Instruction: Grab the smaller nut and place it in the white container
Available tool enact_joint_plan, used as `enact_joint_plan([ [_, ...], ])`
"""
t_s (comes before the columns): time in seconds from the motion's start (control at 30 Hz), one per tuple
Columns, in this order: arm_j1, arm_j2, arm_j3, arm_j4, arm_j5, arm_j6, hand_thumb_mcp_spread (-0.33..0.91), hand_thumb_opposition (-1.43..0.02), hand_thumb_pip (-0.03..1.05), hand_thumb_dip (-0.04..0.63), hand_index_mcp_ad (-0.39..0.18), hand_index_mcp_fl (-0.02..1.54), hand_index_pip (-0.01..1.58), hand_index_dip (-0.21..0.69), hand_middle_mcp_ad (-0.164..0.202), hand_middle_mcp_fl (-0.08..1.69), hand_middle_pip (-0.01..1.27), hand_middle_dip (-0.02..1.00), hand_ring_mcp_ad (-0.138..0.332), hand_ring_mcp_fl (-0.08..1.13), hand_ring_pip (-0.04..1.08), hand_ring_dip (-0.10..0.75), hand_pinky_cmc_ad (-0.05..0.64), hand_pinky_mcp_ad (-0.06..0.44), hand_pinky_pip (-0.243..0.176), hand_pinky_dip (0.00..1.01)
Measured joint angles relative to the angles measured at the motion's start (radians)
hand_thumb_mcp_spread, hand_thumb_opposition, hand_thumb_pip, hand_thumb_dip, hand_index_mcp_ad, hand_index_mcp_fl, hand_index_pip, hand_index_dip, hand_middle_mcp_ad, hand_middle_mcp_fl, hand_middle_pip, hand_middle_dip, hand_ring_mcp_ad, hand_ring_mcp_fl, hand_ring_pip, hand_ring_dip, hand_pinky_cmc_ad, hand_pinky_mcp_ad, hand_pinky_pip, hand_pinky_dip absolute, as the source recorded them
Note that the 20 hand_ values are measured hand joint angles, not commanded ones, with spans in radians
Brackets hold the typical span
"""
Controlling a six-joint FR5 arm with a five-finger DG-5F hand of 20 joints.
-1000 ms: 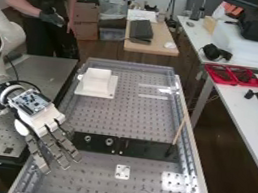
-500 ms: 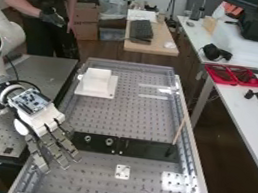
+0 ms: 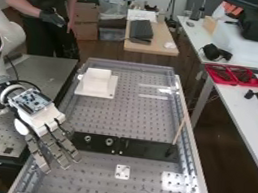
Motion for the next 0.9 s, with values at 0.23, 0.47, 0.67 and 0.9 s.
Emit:
enact_joint_plan([
  [0.23, 0.0, -0.001, 0.002, 0.0, -0.003, -0.001, 0.43, -0.84, 0.65, 0.253, -0.12, 0.32, 1.49, 0.14, 0.07, 0.19, 0.13, 0.23, 0.127, 0.0, 0.09, 0.11, 0.387, 0.291, -0.037, 0.34],
  [0.47, 0.0, -0.001, 0.003, -0.001, -0.004, 0.0, 0.43, -0.84, 0.65, 0.253, -0.117, 0.32, 1.49, 0.14, 0.066, 0.19, 0.13, 0.23, 0.113, 0.0, 0.09, 0.11, 0.38, 0.295, -0.026, 0.33],
  [0.67, -0.002, 0.004, 0.006, -0.006, -0.01, -0.001, 0.43, -0.85, 0.65, 0.253, -0.117, 0.33, 1.49, 0.14, 0.068, 0.19, 0.13, 0.24, 0.113, 0.0, 0.09, 0.11, 0.38, 0.295, -0.026, 0.33],
  [0.9, -0.017, 0.034, 0.018, -0.029, -0.035, -0.018, 0.43, -0.87, 0.65, 0.253, -0.134, 0.35, 1.49, 0.14, 0.068, 0.19, 0.13, 0.24, 0.113, 0.0, 0.09, 0.11, 0.379, 0.295, -0.026, 0.33],
])
